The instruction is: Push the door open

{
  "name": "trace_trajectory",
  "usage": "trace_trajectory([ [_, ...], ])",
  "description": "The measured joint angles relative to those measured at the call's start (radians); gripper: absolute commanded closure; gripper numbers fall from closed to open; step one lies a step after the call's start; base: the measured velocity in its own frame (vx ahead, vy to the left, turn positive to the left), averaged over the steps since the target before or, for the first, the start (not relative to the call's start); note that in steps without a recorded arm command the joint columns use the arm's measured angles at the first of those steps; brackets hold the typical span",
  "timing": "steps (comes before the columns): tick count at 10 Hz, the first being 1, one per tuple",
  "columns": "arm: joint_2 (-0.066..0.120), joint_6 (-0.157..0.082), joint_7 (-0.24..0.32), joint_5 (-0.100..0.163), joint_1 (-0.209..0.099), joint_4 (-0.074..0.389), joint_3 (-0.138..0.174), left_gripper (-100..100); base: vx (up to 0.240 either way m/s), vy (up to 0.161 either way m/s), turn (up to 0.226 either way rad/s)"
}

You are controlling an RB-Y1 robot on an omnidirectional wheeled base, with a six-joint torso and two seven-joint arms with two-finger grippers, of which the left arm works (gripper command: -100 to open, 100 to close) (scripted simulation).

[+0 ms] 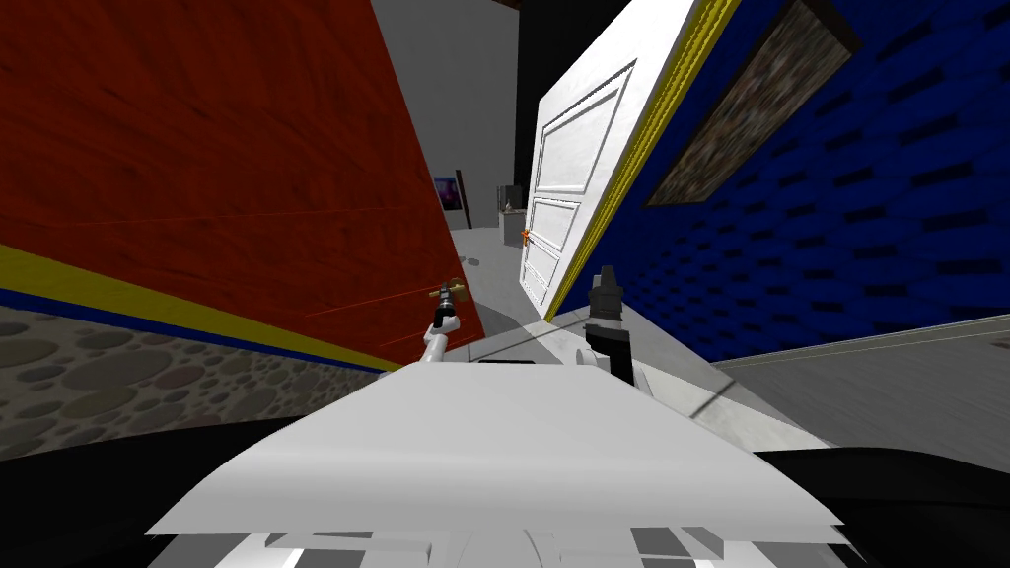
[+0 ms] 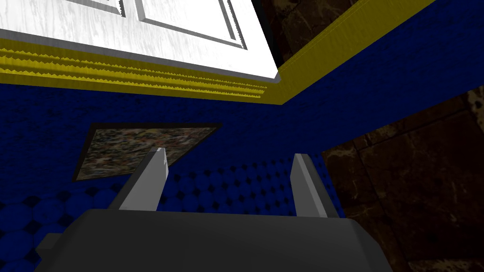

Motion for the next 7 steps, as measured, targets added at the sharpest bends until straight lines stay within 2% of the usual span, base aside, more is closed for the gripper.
trace_trajectory([
  [1, -0.001, -0.001, 0.000, 0.000, 0.000, 0.001, 0.000, 100, -0.017, -0.007, 0.008],
  [6, -0.001, 0.002, 0.000, 0.000, 0.001, 0.002, -0.001, 100, -0.014, -0.004, -0.003],
  [7, -0.001, 0.002, 0.001, 0.000, 0.001, 0.002, -0.001, 100, 0.099, -0.010, 0.130],
])
